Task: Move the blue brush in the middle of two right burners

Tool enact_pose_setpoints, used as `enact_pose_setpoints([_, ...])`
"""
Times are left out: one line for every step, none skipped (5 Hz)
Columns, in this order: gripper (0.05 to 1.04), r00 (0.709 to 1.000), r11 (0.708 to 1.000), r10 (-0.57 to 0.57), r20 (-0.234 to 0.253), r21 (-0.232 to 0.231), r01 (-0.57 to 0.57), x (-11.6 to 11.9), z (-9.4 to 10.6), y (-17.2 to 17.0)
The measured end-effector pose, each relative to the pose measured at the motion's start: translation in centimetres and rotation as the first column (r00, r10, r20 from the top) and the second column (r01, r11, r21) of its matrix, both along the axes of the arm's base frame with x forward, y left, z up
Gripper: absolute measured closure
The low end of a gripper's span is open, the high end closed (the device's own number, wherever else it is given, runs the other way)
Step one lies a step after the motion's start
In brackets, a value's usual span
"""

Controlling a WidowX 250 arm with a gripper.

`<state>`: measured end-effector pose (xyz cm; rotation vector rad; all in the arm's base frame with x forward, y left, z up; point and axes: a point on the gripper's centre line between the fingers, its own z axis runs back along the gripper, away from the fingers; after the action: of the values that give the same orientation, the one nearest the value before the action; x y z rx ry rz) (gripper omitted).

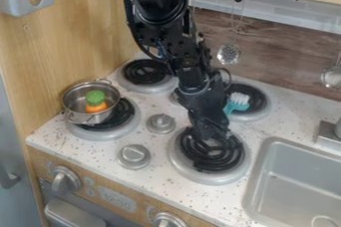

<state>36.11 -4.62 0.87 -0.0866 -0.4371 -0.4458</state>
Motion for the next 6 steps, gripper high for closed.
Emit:
enact_pose_setpoints([0.867, 1.0, 1.0, 0.024, 0.006, -0.01, -0.024, 0.4, 0.3, 0.0])
enact_pose_setpoints([0.617, 0.996, 0.998, 0.061, 0.066, -0.035, -0.059, 2.8, 2.0, -0.2])
enact_pose_setpoints([0.308, 0.992, 0.994, 0.106, 0.07, -0.035, -0.104, 5.4, 0.8, 0.0])
enact_pose_setpoints([0.067, 0.984, 0.988, 0.157, 0.083, -0.013, -0.157, 8.2, -0.7, 0.5])
enact_pose_setpoints([0.073, 0.979, 0.981, 0.191, 0.066, 0.025, -0.193, 10.6, -3.0, 1.0])
enact_pose_setpoints([0.084, 0.98, 0.979, 0.196, 0.039, 0.052, -0.198, 12.1, -4.8, 0.8])
